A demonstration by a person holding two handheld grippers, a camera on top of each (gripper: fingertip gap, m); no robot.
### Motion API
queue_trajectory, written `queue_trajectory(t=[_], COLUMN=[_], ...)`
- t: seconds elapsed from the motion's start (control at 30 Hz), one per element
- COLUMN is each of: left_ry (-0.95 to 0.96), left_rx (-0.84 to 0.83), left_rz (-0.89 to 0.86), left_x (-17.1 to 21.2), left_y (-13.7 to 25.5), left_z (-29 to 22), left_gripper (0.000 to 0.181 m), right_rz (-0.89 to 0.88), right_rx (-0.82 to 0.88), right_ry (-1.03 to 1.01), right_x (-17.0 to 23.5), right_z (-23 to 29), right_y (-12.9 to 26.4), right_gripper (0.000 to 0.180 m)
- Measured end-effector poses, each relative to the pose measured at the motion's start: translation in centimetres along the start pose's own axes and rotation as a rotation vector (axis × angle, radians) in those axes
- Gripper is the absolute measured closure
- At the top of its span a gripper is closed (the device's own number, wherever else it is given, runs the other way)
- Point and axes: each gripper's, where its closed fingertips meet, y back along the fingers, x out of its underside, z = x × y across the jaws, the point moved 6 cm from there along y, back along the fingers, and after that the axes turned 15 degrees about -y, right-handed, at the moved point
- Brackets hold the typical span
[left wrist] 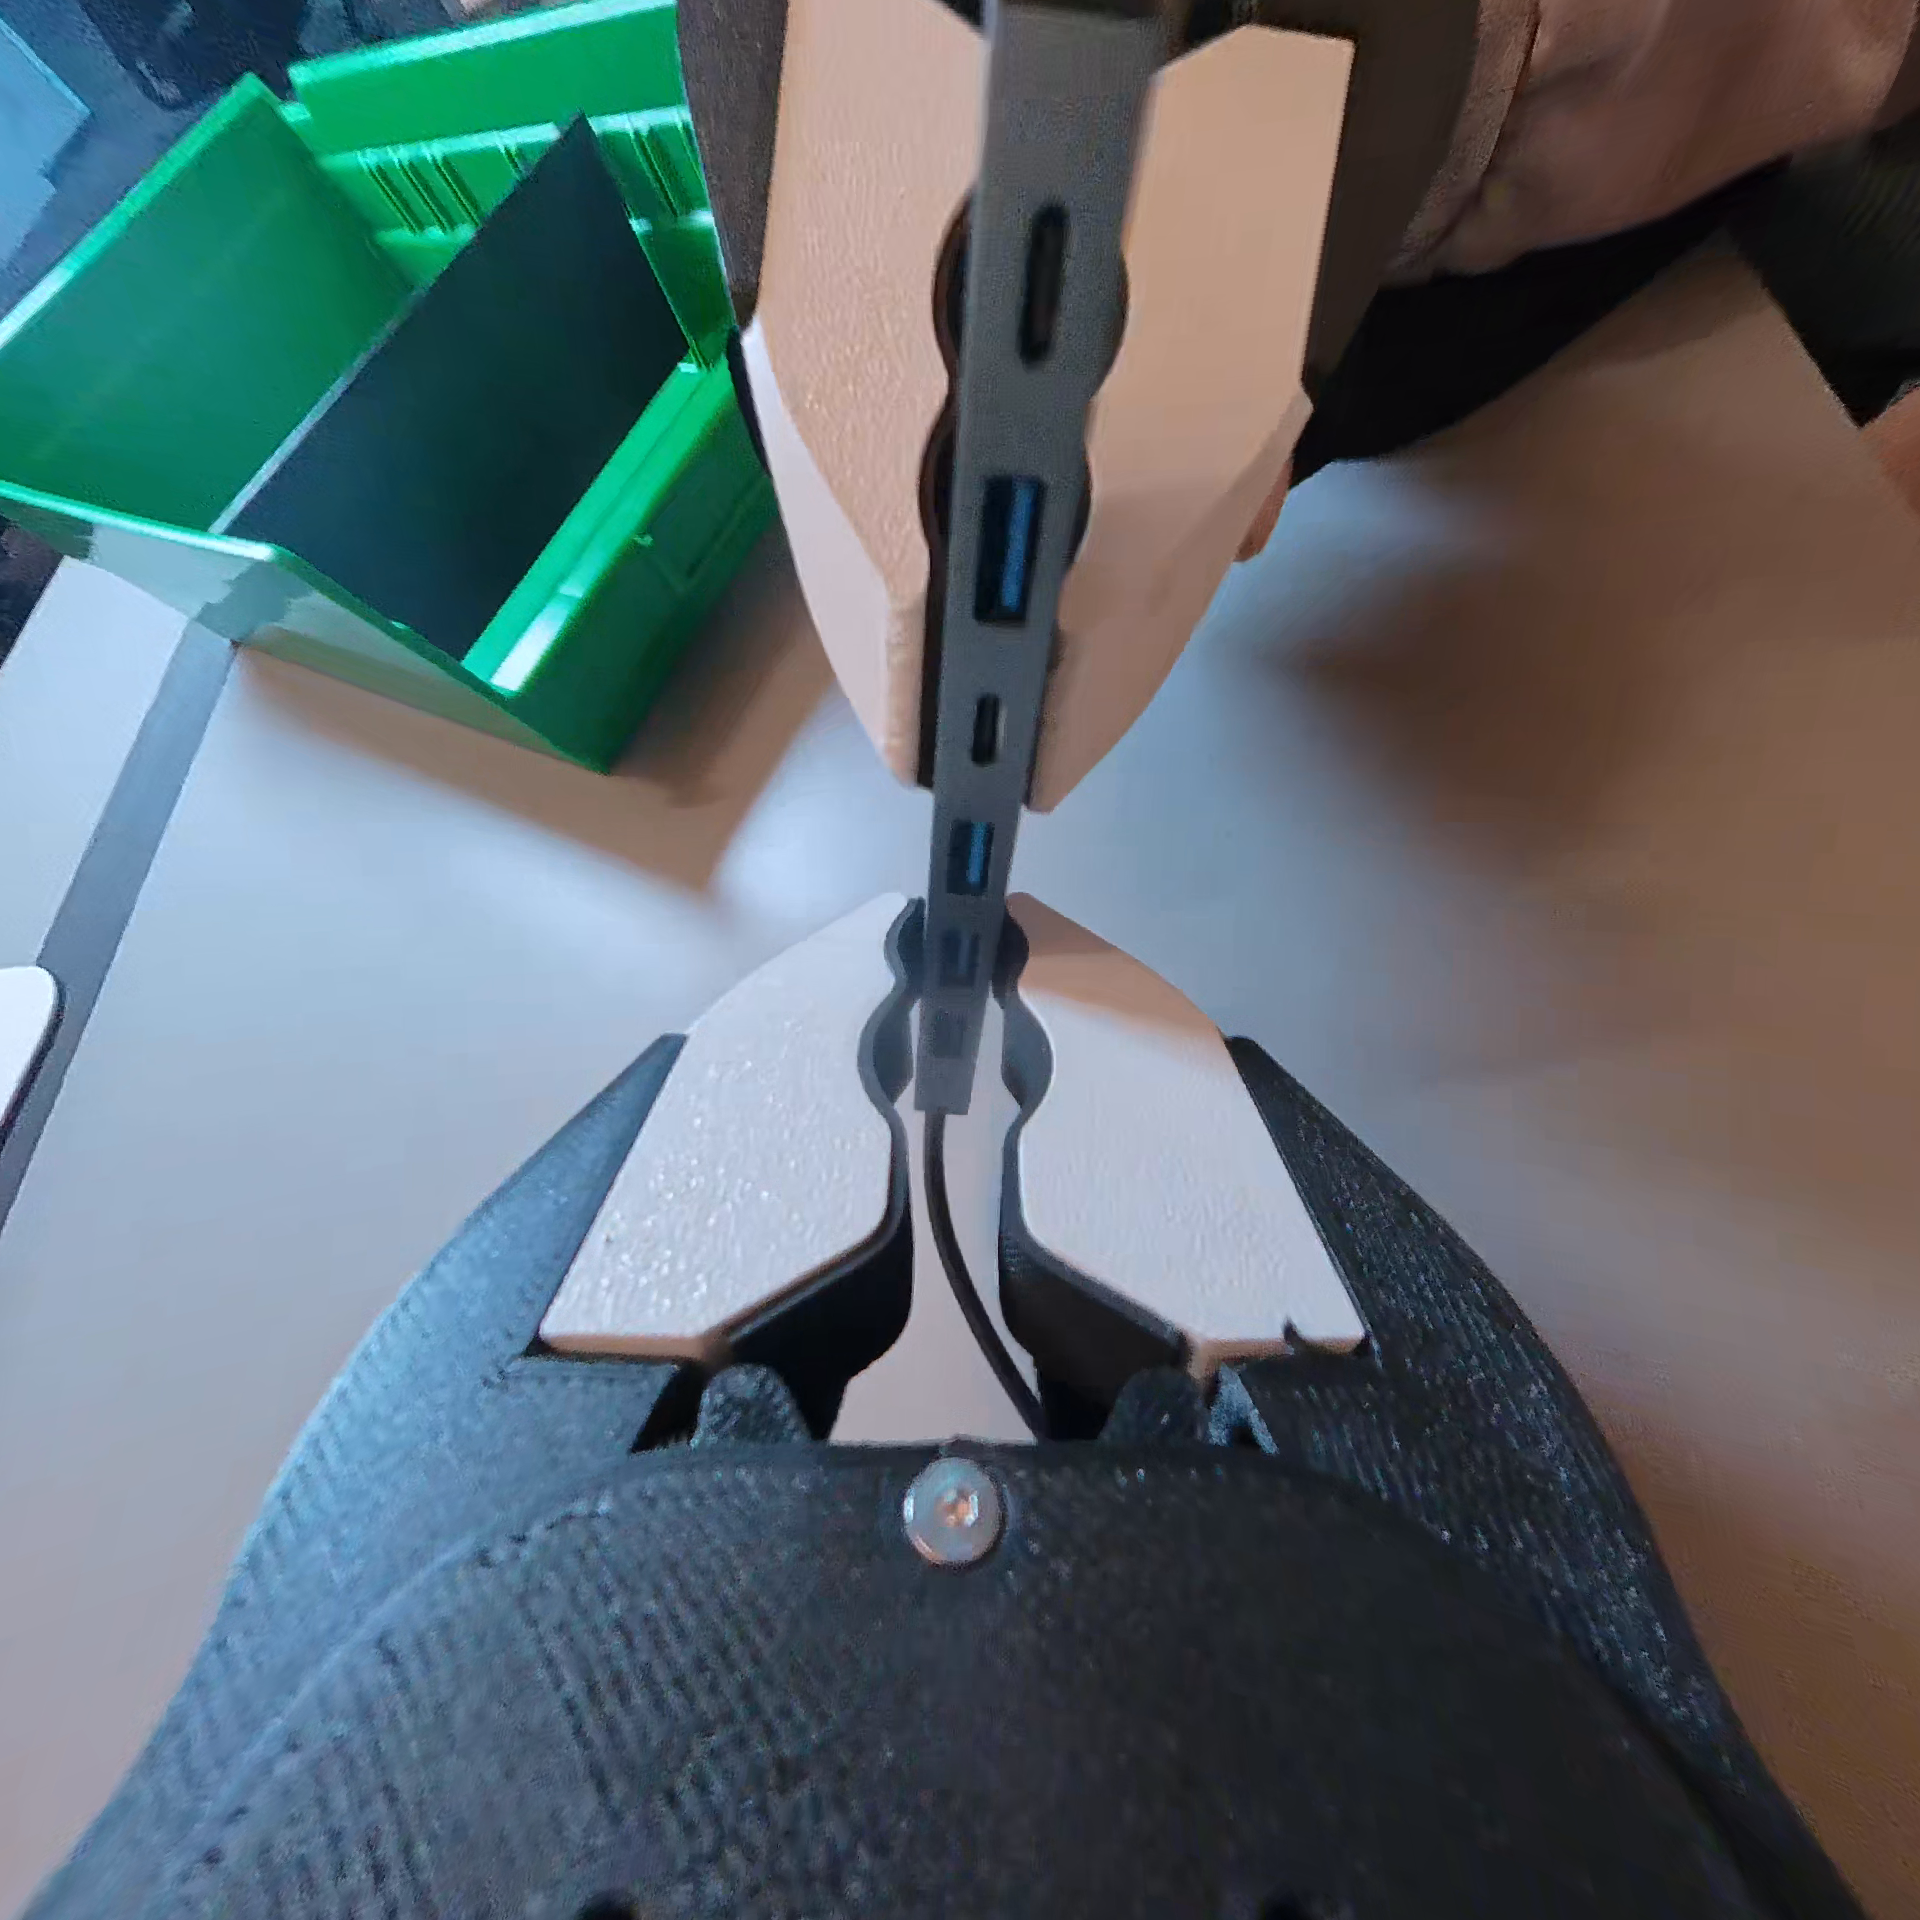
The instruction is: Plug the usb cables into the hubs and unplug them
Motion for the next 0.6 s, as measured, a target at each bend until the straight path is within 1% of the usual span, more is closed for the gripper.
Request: queue_trajectory(t=[0.13, 0.2, 0.4, 0.47, 0.6], left_ry=[0.016, 0.036, 0.009, 0.005, 0.005], left_rx=[-0.065, -0.069, -0.023, -0.016, 0.02], left_rz=[-0.093, -0.131, -0.097, -0.101, -0.101], left_x=[-0.3, -0.6, -0.2, -0.2, -0.2], left_y=[0.8, 1.3, 1.1, 1.0, 0.8], left_z=[0.8, 1.0, 0.1, 0.0, -0.5], left_gripper=[0.167, 0.168, 0.17, 0.17, 0.17], right_rz=[-0.092, -0.123, -0.107, -0.076, -0.051], right_rx=[-0.029, -0.05, -0.042, -0.034, -0.041], right_ry=[-0.126, -0.16, -0.086, -0.064, -0.052], right_x=[-0.5, -0.6, -0.1, 0.3, 0.9], right_z=[-1.2, -1.5, -0.6, -0.4, 0.0], right_y=[1.6, 2.2, 1.7, 1.3, 0.7], right_gripper=[0.169, 0.169, 0.167, 0.167, 0.162])
